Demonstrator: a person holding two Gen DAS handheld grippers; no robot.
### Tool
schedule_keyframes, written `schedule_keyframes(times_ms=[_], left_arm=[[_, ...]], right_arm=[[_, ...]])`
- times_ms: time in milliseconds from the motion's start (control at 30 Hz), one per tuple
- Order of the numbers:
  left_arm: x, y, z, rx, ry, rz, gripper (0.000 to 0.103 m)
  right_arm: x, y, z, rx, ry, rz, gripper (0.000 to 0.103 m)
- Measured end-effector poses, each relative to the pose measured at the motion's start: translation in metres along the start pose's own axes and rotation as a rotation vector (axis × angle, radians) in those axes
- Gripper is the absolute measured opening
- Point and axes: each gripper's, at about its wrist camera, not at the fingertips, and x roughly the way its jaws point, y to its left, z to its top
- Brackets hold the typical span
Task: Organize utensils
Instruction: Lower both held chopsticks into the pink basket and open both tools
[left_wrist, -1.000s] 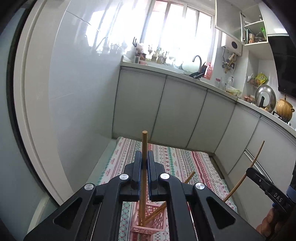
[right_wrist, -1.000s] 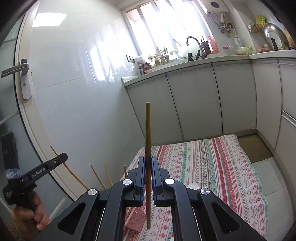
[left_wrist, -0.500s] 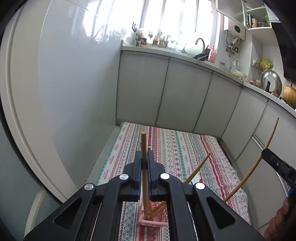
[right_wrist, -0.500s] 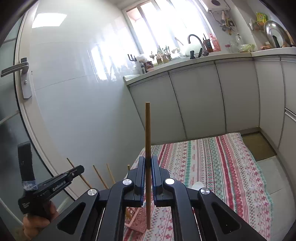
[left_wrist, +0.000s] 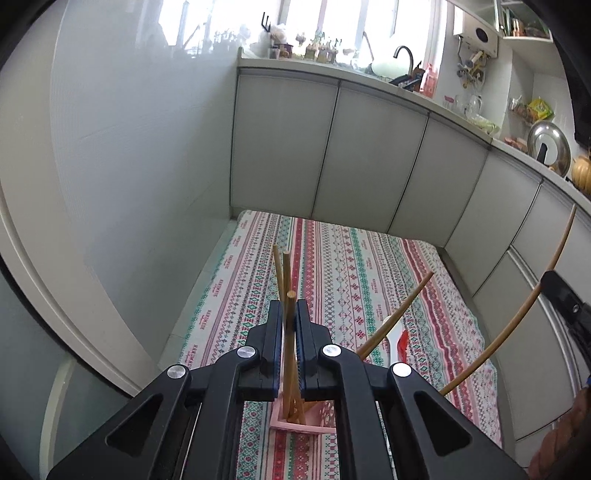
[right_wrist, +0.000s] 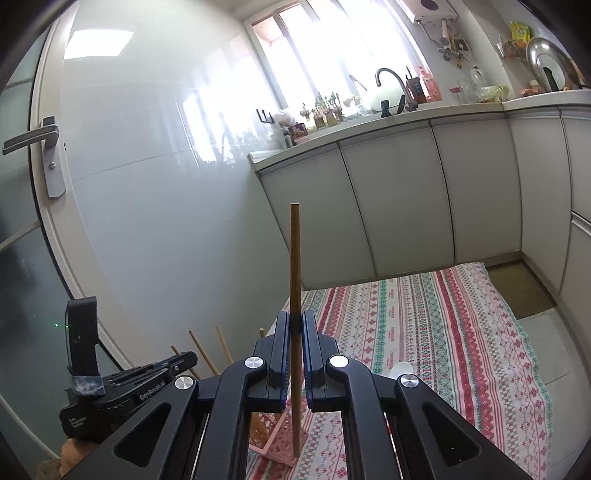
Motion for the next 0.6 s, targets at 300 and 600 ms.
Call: schedule_keyframes(times_ms=[300,600], left_arm=[[-0.055,0.041,0.015,-0.191,-0.14,-0.051,0.05],[-0.05,0.073,-0.001,-0.314,-0.063,0.004,0.05]], right_arm=[[0.006,0.017,0.003,0.017,-0.047,0.048,0.006],[0.034,0.047,-0.014,-0.066,-0.05,0.031,0.006]])
